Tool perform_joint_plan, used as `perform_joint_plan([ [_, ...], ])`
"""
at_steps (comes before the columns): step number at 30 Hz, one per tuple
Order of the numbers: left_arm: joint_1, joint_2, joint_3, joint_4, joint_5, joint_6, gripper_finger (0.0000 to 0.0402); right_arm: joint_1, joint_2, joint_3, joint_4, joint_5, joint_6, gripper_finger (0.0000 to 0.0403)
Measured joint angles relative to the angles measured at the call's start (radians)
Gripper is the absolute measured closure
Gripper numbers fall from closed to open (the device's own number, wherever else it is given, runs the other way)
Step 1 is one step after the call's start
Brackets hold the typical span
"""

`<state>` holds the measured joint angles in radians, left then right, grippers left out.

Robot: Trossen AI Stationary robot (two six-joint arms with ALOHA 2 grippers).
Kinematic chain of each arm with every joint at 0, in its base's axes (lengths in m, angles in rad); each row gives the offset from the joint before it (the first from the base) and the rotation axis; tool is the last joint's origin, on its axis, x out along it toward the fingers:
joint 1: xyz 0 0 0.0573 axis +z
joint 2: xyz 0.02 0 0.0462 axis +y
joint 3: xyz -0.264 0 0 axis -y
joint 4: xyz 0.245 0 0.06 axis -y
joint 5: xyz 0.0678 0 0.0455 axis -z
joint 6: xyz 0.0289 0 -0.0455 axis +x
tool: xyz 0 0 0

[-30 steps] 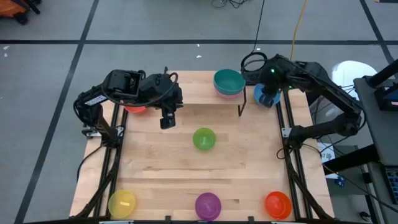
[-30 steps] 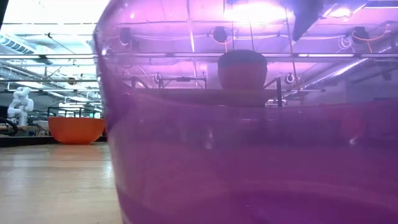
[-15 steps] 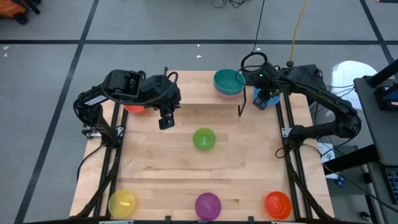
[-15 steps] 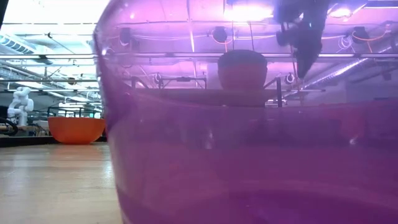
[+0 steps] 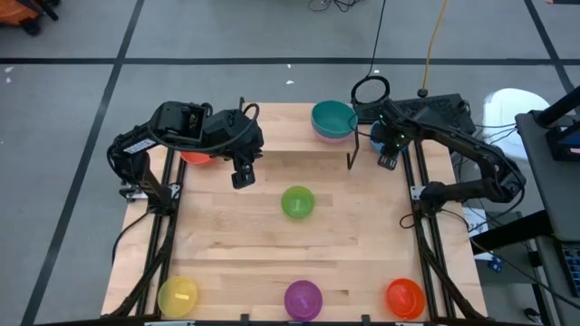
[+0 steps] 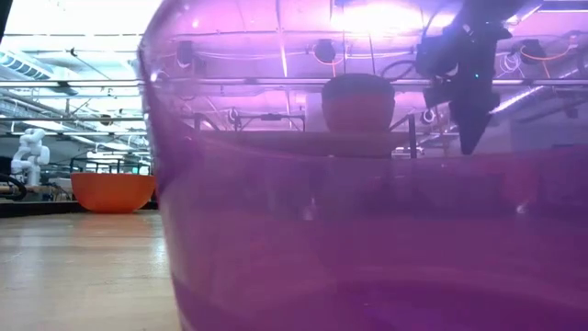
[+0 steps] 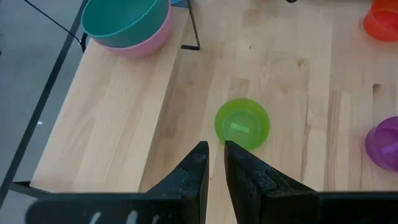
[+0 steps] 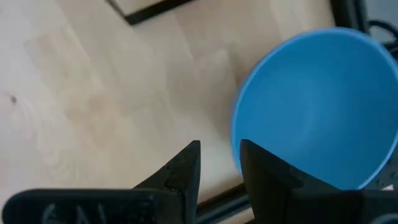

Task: Place and stack bowls onto a shelf
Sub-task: Stack the blue bowl on top of the dark green bowl on the shelf

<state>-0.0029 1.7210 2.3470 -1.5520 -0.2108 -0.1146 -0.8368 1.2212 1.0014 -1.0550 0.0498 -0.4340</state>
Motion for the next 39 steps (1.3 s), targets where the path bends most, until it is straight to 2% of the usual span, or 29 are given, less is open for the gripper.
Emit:
perform_joint_plan([
  [5, 0.000, 0.000, 0.000, 0.000, 0.000, -0.012, 0.0344, -0.026, 0.000, -0.023, 0.068, -0.005, -0.034, 0.0298],
  [10, 0.000, 0.000, 0.000, 0.000, 0.000, -0.020, 0.0344, -0.064, 0.000, -0.054, 0.091, -0.087, -0.053, 0.0298],
  [22, 0.000, 0.000, 0.000, 0.000, 0.000, -0.022, 0.0344, -0.101, 0.004, -0.059, 0.121, -0.079, -0.005, 0.0298],
  [39, 0.000, 0.000, 0.000, 0.000, 0.000, -0.052, 0.0344, -0.107, 0.112, -0.059, 0.174, -0.053, 0.053, 0.0298],
])
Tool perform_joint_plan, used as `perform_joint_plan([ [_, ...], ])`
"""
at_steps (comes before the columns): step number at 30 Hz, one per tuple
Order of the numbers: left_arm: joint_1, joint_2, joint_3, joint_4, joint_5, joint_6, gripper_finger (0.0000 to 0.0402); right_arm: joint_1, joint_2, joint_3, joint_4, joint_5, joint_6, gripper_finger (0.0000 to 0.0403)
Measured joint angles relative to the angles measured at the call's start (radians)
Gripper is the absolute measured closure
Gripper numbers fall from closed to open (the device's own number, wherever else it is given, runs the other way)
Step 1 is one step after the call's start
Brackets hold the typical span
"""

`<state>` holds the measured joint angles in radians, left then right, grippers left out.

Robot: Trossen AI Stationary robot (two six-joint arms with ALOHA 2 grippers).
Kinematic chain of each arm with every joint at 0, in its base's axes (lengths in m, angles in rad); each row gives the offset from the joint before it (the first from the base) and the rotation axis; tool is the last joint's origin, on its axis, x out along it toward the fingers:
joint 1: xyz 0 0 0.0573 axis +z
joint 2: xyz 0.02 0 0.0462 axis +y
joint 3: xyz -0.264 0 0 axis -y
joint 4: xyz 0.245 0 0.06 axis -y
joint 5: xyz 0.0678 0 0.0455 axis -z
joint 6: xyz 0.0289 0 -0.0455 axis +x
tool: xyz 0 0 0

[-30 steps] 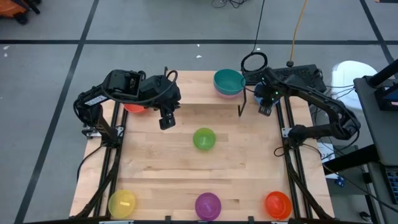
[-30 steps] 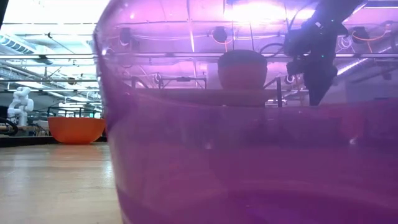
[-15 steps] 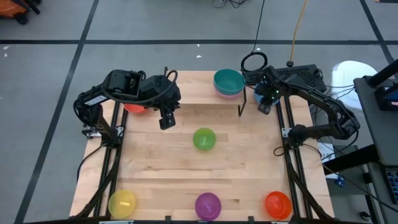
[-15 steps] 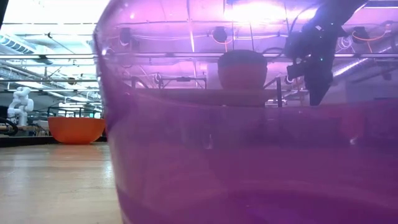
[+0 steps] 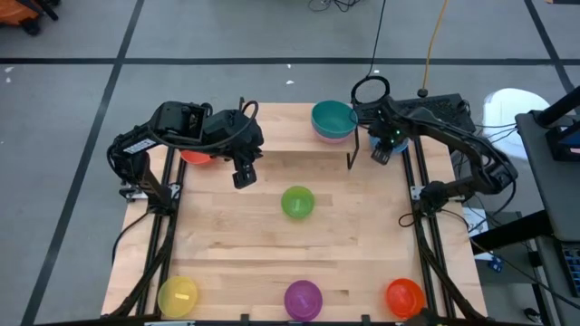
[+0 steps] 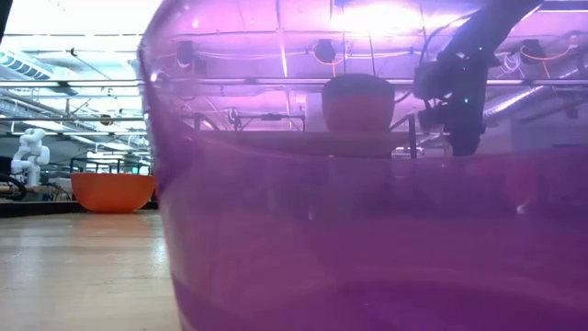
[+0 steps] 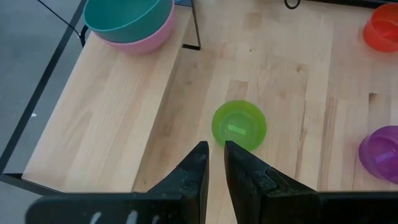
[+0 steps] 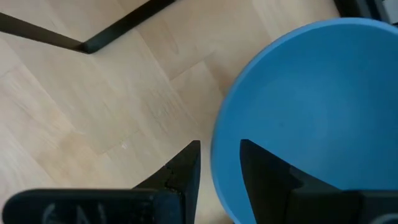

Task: Place and stack bowls onto a shelf
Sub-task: Stack the blue bowl on top of the dark green bowl on the shelf

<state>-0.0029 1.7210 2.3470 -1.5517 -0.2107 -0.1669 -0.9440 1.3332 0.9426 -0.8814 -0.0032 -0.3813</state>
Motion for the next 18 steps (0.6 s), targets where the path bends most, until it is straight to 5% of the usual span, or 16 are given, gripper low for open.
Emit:
perform_joint_plan([
  [18, 0.000, 0.000, 0.000, 0.000, 0.000, 0.001, 0.0344, -0.013, 0.101, 0.000, 0.054, 0.001, -0.035, 0.0298],
])
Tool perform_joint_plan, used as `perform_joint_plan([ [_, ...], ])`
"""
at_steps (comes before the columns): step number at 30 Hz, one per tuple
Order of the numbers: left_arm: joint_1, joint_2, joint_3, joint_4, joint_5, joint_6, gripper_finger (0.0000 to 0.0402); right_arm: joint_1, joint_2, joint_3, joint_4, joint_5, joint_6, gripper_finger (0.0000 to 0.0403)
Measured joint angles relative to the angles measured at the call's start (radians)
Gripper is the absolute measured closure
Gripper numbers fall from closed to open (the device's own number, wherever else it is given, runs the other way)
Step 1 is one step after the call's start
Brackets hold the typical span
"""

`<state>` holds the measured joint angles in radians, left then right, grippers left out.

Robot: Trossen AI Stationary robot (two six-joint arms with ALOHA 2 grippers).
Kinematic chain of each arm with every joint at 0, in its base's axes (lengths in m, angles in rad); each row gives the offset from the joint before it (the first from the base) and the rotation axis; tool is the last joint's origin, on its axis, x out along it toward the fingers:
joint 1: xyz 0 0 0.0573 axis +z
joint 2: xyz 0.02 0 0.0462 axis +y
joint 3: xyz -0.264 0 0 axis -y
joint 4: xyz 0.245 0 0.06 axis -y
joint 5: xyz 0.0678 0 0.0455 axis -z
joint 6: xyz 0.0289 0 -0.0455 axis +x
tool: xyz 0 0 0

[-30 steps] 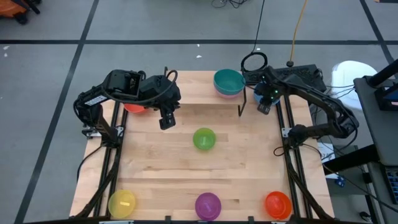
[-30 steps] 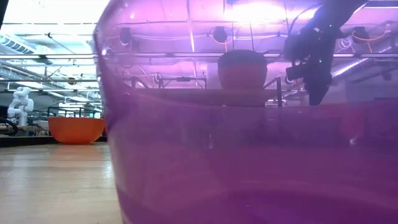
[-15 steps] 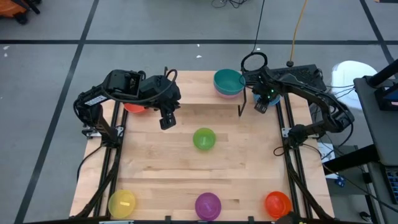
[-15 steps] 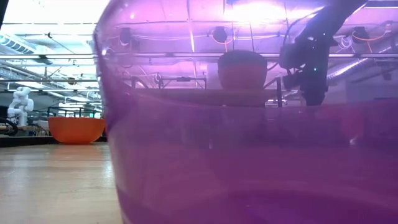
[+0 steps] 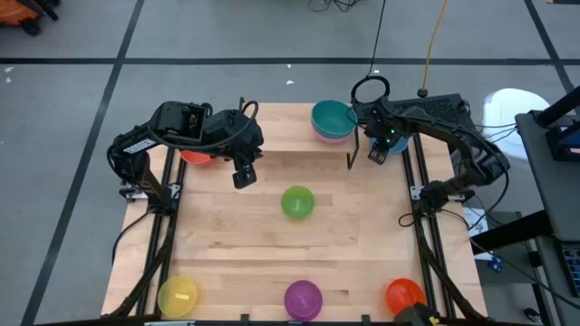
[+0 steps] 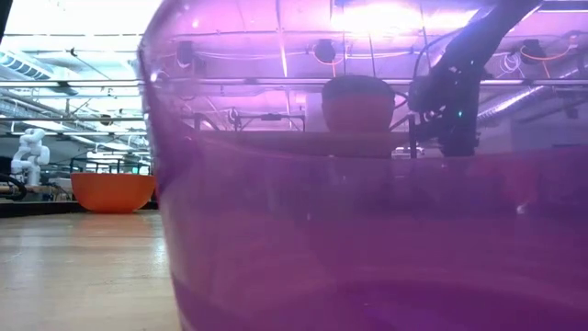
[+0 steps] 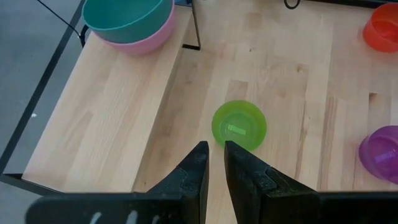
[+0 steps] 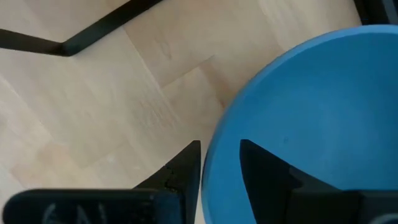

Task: Place and stack bowls onto a shelf
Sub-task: Stack the blue bowl on top of the dark green bowl on the shelf

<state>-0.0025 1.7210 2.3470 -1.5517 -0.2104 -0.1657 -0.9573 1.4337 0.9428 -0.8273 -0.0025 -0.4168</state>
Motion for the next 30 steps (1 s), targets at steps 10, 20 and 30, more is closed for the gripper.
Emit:
perform_joint_plan([
  [10, 0.000, 0.000, 0.000, 0.000, 0.000, 0.002, 0.0344, 0.000, 0.001, 0.000, 0.021, 0.002, -0.034, 0.0392],
  [20, 0.000, 0.000, 0.000, 0.000, 0.000, 0.003, 0.0344, 0.001, -0.038, 0.000, 0.013, 0.115, -0.032, 0.0401],
  [30, 0.000, 0.000, 0.000, 0.000, 0.000, 0.005, 0.0344, 0.001, -0.294, 0.000, 0.007, 0.176, 0.009, 0.0402],
])
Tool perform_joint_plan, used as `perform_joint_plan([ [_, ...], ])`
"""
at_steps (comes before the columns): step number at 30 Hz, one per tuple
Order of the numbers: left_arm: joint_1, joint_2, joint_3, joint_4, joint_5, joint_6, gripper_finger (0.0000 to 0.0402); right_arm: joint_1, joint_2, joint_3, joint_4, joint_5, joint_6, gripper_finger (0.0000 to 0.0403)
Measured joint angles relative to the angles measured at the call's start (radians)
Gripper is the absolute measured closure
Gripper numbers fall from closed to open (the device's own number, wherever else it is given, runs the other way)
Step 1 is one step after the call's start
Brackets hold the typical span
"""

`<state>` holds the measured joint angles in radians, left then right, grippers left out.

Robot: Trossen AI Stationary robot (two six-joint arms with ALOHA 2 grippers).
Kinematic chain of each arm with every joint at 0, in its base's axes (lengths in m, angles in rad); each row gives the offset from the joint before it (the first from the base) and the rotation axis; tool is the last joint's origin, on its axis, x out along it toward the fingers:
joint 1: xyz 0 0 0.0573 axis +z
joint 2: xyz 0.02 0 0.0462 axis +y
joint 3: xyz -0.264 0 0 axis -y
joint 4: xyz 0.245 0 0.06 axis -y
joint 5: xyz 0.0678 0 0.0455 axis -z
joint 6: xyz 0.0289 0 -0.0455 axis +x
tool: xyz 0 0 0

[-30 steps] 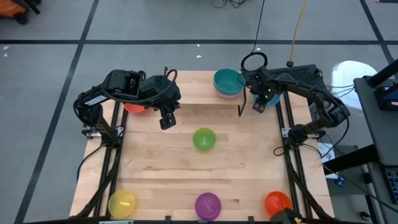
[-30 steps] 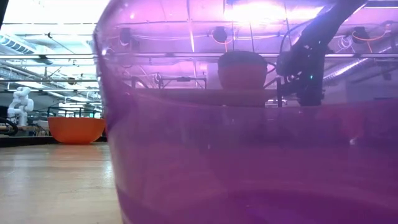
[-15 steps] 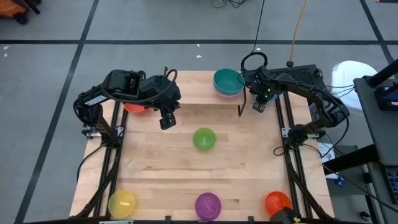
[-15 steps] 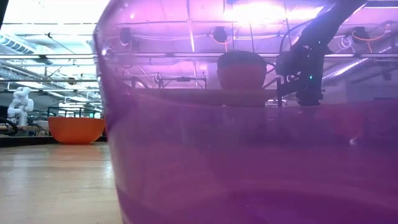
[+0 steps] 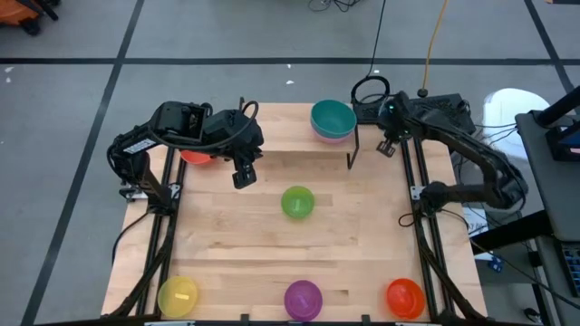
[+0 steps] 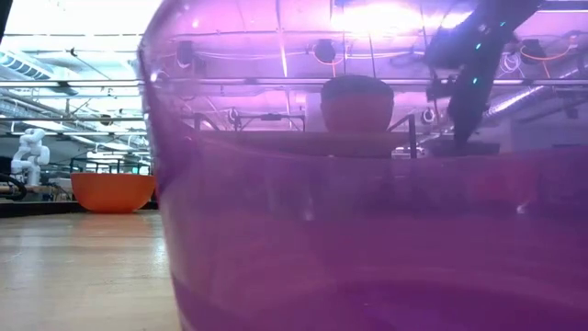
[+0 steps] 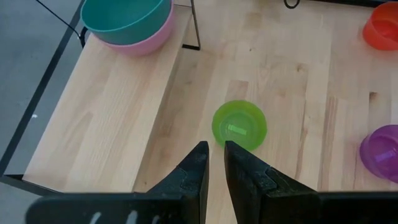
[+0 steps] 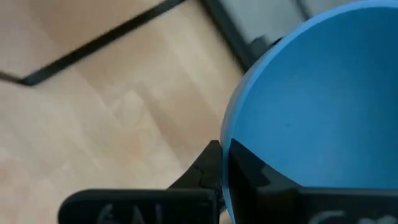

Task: Place and stack bowls onto a shelf
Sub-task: Stack the blue bowl on top of the dark green bowl on the shelf

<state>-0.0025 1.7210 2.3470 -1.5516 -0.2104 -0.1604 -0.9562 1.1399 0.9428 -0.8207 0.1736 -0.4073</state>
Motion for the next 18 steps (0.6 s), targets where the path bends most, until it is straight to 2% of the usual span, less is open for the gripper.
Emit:
perform_joint_plan([
  [5, 0.000, 0.000, 0.000, 0.000, 0.000, 0.000, 0.0344, 0.002, -0.155, 0.019, -0.026, 0.010, 0.008, 0.0402],
  [10, 0.000, 0.000, 0.000, 0.000, 0.000, 0.000, 0.0344, 0.031, -0.240, 0.158, -0.097, 0.003, 0.014, 0.0402],
  [18, 0.001, 0.000, 0.000, 0.000, 0.000, -0.008, 0.0344, 0.106, -0.223, 0.509, -0.113, -0.279, 0.025, 0.0402],
])
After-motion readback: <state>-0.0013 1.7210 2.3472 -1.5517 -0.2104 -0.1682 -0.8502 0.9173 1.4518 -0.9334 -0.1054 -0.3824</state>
